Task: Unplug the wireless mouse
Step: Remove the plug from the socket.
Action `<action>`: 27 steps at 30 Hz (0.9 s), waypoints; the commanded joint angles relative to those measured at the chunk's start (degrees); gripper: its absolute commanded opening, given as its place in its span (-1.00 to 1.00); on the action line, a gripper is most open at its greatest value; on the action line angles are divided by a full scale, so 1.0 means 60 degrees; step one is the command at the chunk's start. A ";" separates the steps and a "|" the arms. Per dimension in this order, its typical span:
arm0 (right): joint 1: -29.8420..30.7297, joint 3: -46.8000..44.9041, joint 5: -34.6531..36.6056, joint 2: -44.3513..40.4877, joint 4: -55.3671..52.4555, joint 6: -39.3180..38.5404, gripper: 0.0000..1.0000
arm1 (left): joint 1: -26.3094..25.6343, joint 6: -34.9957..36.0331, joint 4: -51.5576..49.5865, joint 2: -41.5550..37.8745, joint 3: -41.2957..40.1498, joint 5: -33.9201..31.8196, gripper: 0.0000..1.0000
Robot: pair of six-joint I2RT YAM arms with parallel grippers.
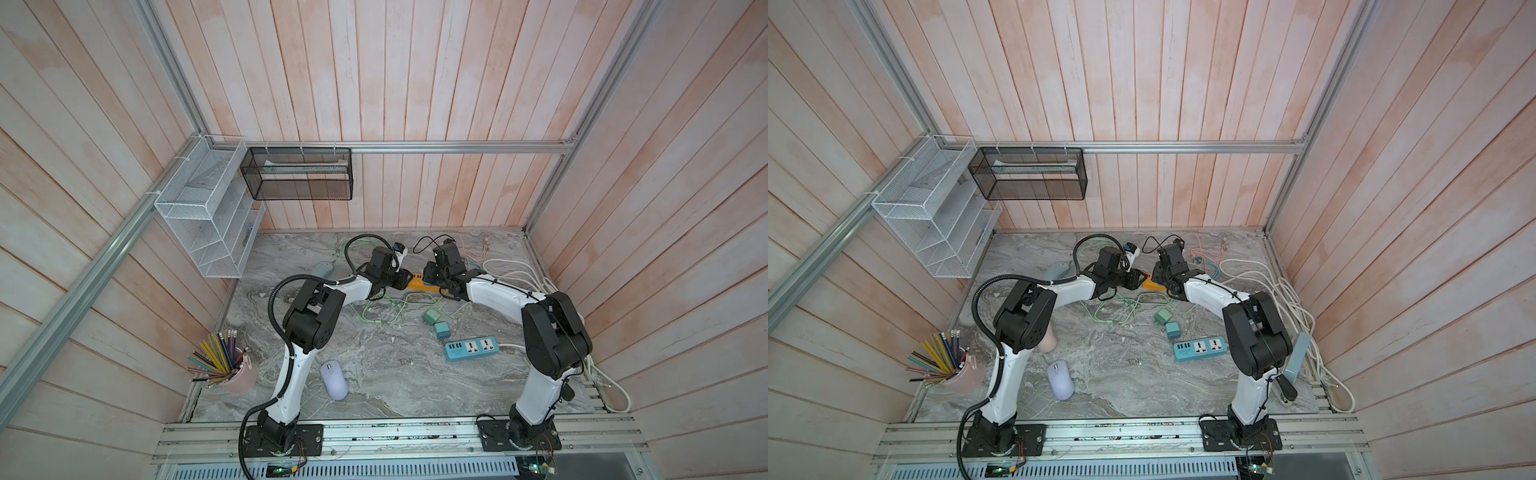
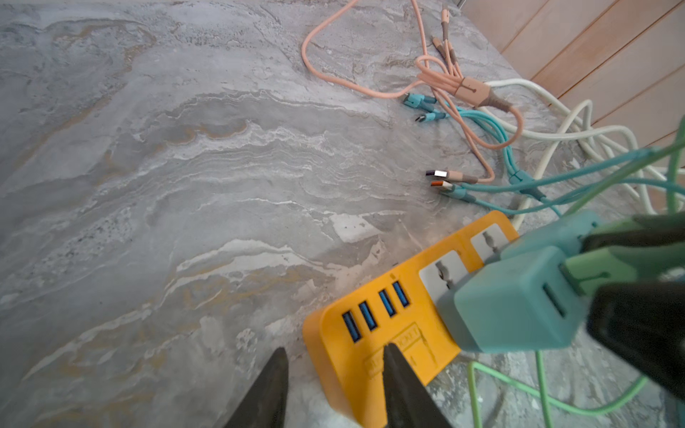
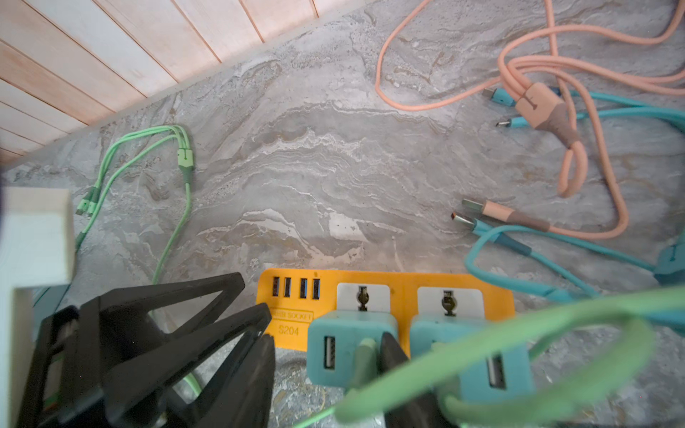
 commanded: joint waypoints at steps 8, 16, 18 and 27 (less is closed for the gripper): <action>0.0402 0.0306 0.1540 0.0452 -0.0649 0.0602 -0.06 | -0.0256 0.0378 -0.0638 0.0551 0.0433 -0.0066 -0.12; 0.0555 0.0499 0.1852 0.0950 -0.0769 0.1029 -0.06 | -0.0268 0.0378 -0.0907 0.0711 0.0666 -0.0125 -0.12; 0.0565 0.0536 0.1948 0.1020 -0.0749 0.1040 -0.08 | -0.0256 0.0378 -0.0974 0.0746 0.0727 -0.0133 -0.12; 0.0708 0.0716 0.2458 0.1045 -0.0832 0.0800 -0.69 | -0.0256 0.0378 -0.1101 0.0809 0.0801 -0.0169 -0.12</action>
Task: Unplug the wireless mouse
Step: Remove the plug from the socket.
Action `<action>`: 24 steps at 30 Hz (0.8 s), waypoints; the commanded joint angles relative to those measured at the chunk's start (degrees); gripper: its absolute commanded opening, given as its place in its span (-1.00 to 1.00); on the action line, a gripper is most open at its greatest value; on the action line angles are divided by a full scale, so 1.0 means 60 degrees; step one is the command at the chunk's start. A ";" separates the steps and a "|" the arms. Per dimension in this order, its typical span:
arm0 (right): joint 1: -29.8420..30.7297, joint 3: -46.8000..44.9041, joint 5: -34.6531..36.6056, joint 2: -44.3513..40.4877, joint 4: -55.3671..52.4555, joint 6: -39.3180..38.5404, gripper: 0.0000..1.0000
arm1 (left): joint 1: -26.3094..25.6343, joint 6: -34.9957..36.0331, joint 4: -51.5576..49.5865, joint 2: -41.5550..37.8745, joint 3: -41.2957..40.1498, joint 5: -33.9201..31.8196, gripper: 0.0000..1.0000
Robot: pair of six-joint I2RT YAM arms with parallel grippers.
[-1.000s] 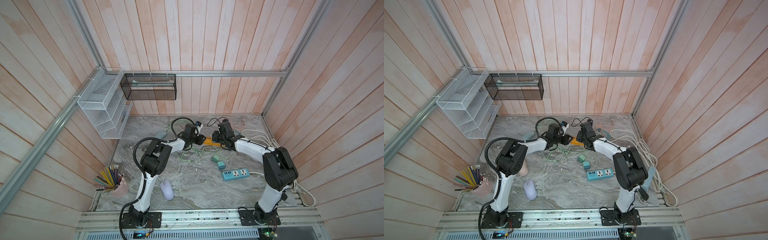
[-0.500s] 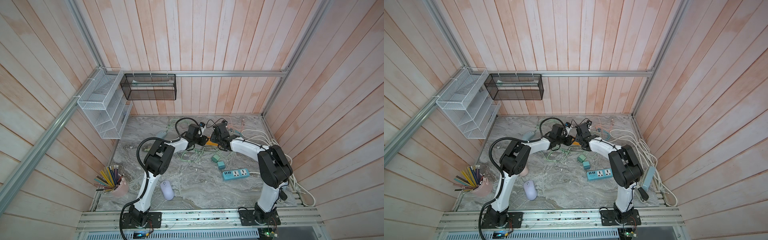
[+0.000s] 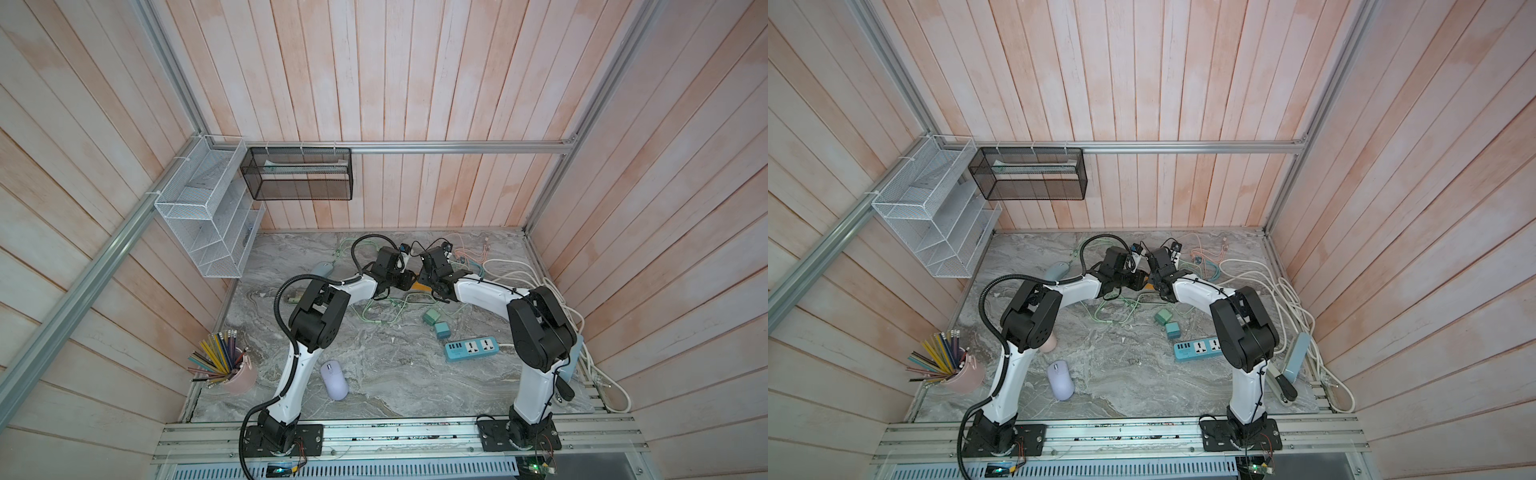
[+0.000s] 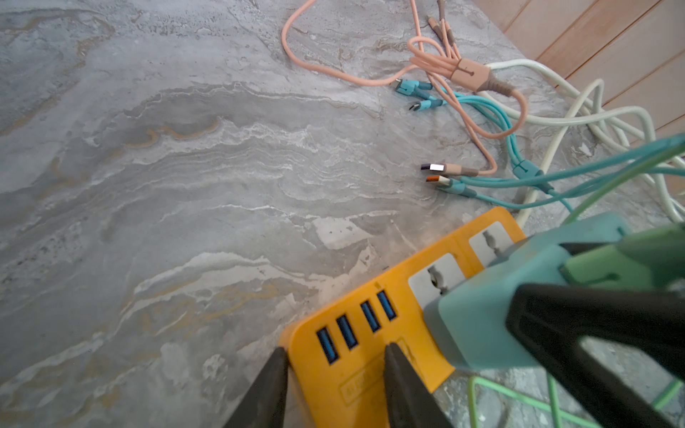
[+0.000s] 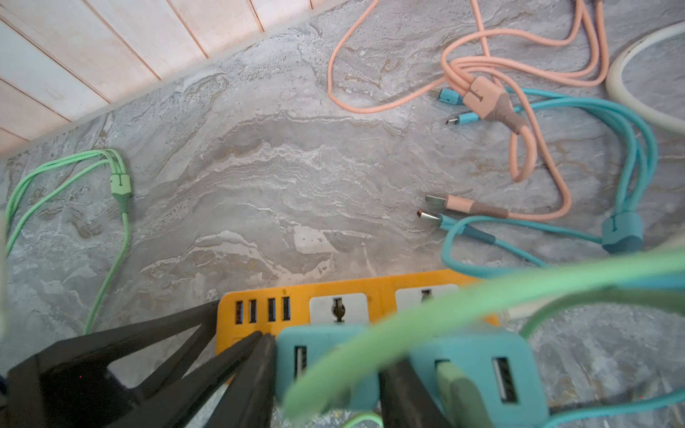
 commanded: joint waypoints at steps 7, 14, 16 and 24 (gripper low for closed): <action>0.0581 0.0310 0.1549 -0.0139 -0.0577 -0.0368 -0.71 | -0.0054 0.0166 -0.0809 0.0501 0.0304 -0.0115 -0.12; 0.0617 0.0230 0.1713 -0.0496 -0.0506 -0.0497 -0.72 | -0.0045 0.0123 -0.0795 0.0481 0.0260 -0.0127 -0.12; 0.0626 0.0139 0.1792 -0.0634 -0.0396 -0.0515 -0.72 | -0.0045 0.0110 -0.0770 0.0471 0.0231 -0.0132 -0.12; 0.0421 -0.0569 0.0996 -0.1220 0.0483 -0.0181 -0.73 | -0.0045 0.0097 -0.0780 0.0482 0.0231 -0.0147 -0.12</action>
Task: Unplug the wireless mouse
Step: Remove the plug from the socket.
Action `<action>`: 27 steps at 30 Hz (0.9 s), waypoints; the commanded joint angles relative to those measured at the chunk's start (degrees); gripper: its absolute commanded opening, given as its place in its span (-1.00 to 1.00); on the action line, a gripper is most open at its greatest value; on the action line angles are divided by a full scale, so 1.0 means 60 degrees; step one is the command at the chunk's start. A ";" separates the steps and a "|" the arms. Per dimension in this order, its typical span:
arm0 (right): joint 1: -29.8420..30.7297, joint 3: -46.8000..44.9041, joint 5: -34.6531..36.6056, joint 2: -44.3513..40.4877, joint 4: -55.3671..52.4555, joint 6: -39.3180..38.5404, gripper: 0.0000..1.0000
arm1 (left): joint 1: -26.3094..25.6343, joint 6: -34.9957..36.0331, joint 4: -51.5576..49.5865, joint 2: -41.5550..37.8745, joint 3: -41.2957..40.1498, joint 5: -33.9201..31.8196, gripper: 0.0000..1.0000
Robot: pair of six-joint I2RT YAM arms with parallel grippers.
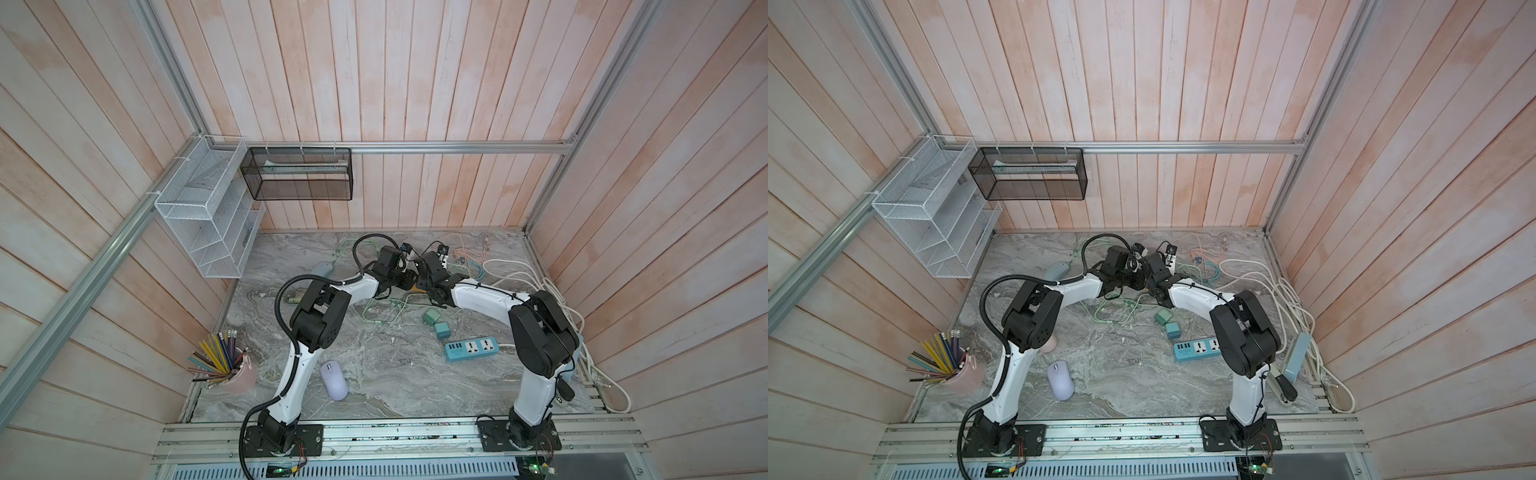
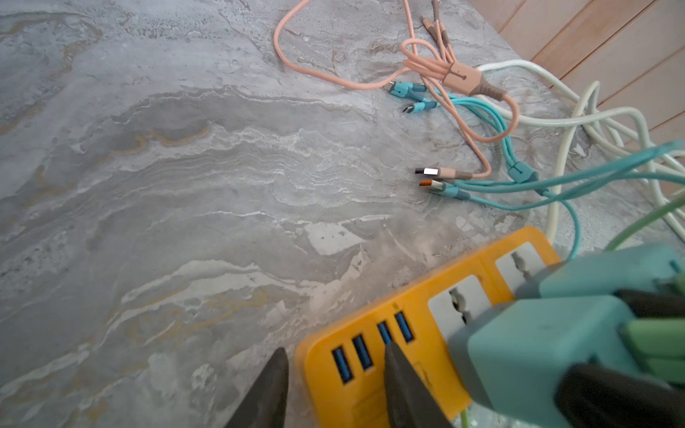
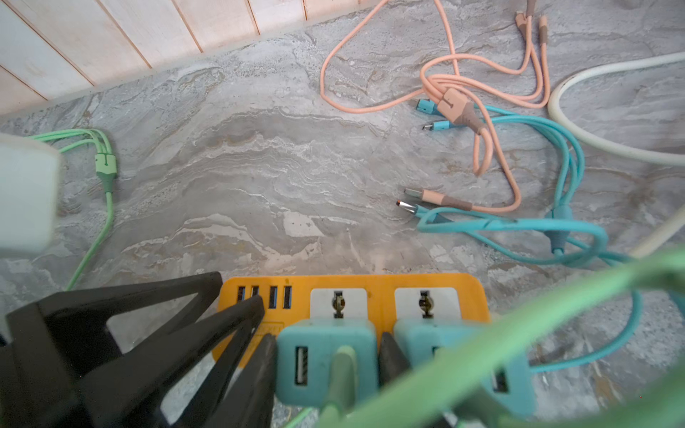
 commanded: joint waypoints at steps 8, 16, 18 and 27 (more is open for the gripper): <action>-0.0333 -0.0705 -0.0176 -0.1210 0.1101 0.0124 -0.74 | -0.0019 0.0097 -0.0591 0.0410 0.0001 -0.0114 -0.12; -0.0108 -0.0483 0.0710 -0.1038 0.0984 -0.0482 -0.76 | -0.0019 0.0068 -0.0605 0.0407 -0.0021 -0.0147 -0.12; -0.0092 -0.0507 0.0631 -0.1014 0.1169 -0.0579 -0.76 | -0.0019 0.0053 -0.0591 0.0413 -0.0028 -0.0154 -0.12; 0.0305 0.0342 0.0900 -0.0030 0.0899 -0.1546 -0.82 | -0.0034 -0.0163 -0.0488 0.0150 -0.0160 -0.0162 -0.12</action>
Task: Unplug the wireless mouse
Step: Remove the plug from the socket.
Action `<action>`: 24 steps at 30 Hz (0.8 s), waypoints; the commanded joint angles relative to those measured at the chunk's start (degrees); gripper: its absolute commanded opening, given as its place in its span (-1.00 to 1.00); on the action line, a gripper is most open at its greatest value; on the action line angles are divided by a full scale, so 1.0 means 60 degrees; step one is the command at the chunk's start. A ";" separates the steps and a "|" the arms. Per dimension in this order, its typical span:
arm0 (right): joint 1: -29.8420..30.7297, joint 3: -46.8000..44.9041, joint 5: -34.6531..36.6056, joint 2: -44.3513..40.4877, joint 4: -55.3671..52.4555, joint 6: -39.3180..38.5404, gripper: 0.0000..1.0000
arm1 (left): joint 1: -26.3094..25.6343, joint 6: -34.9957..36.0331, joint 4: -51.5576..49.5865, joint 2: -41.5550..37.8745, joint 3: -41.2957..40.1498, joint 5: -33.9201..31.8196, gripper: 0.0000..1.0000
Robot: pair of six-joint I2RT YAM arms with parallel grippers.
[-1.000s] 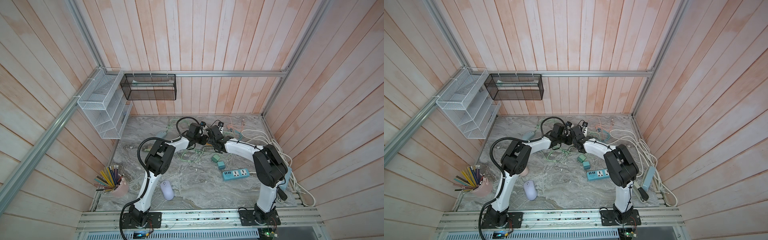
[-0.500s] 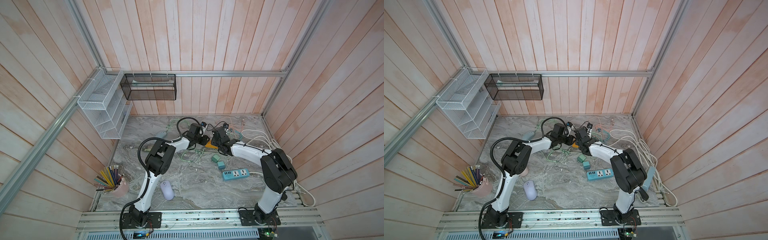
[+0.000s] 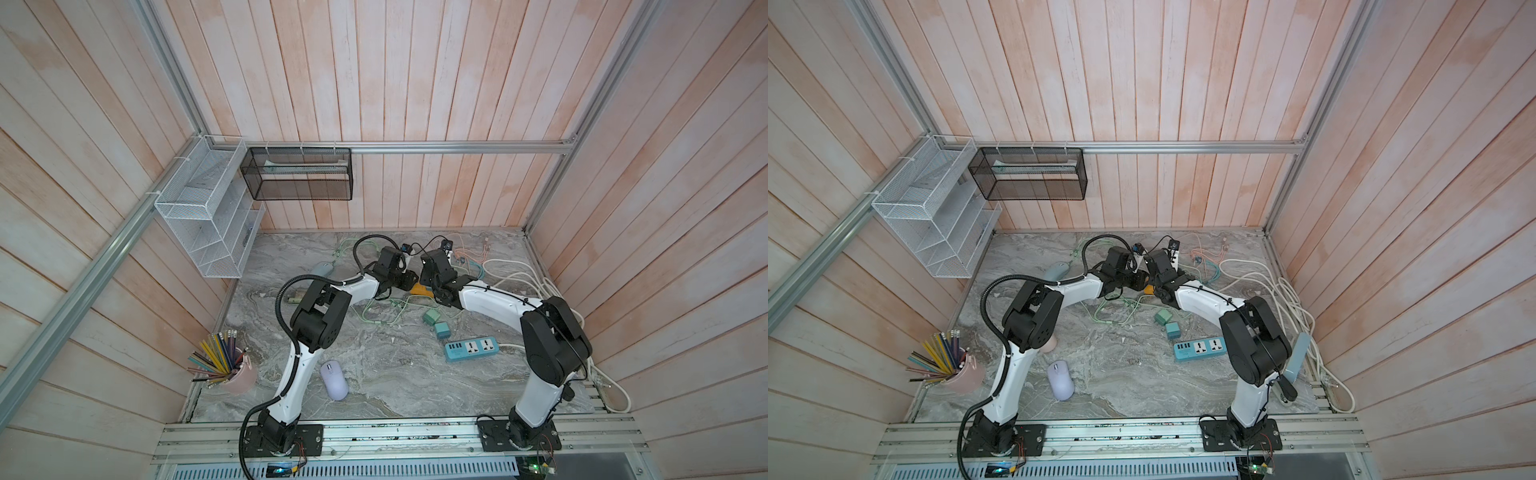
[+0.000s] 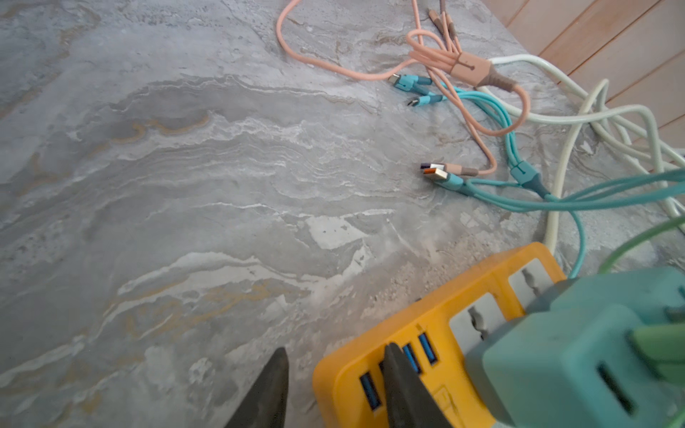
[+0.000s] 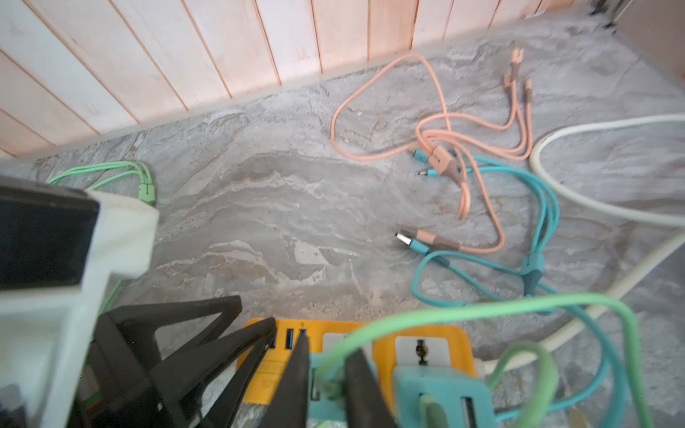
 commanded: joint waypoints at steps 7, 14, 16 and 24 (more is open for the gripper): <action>0.0427 0.0364 0.0639 0.0212 -0.0115 -0.0254 -0.82 | -0.0023 -0.0132 -0.0147 -0.0346 -0.0509 -0.0008 -0.11; 0.0075 0.0187 -0.0547 -0.0100 -0.0213 -0.0089 -0.75 | 0.0021 -0.0369 0.0658 -0.1132 -0.1409 0.0379 -0.11; 0.0019 0.0064 -0.0517 -0.0169 -0.0134 -0.0004 -1.00 | 0.0021 -0.0376 0.0686 -0.1128 -0.1452 0.0442 -0.11; -0.0034 0.0059 -0.0733 -0.0944 0.0130 -0.0329 -1.00 | -0.0060 -0.0302 0.0391 -0.0556 -0.1214 0.0249 -0.11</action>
